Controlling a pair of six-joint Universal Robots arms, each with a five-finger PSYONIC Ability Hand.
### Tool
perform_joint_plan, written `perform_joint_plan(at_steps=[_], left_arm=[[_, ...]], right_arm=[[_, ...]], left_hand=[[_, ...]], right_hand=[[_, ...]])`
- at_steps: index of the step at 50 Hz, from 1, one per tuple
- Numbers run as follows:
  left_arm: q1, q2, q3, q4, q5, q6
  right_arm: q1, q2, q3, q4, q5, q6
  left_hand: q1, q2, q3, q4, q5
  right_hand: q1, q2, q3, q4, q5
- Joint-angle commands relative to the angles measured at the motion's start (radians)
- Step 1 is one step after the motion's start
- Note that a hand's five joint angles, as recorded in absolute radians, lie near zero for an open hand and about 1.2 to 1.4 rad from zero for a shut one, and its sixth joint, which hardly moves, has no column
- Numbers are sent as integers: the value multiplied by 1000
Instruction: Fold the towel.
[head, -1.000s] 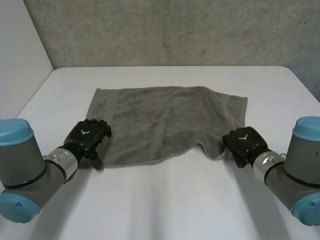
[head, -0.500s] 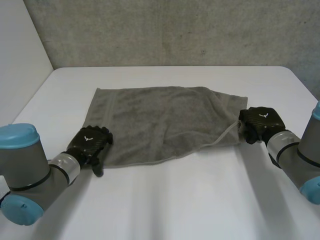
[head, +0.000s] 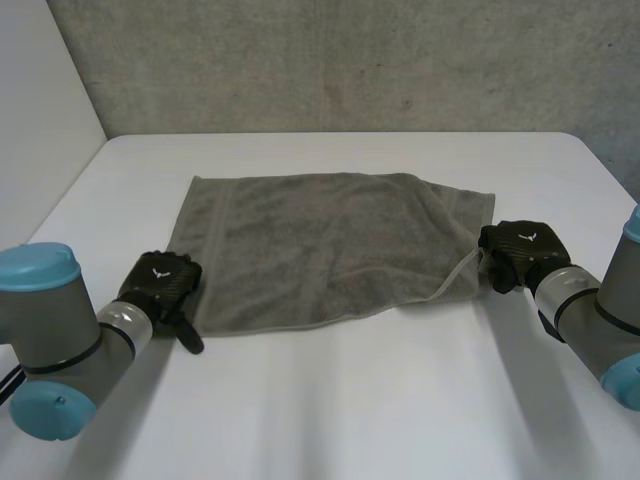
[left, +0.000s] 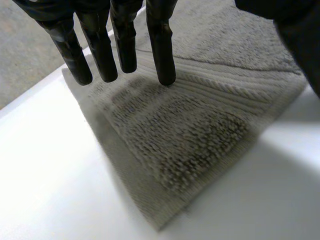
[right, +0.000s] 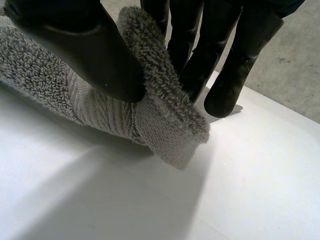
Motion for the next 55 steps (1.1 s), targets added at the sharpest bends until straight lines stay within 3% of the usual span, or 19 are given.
perform_joint_plan(at_steps=[1,24,55], left_arm=[[9,56,-10,-8,8,-7],[10,70,16,-137,49,-20],[29,18,41,-140,63,-24]], right_arm=[[1,1,-2,1,-1,0],[1,3,-3,1,-3,0],[1,3,-2,4,-5,0]], left_hand=[[-6,3,6,10,95],[-24,-14,-12,-8,77],[17,27,29,33,118]], right_hand=[[37,52,58,20,21],[7,22,29,-10,-9],[-16,-1,6,-33,-32]])
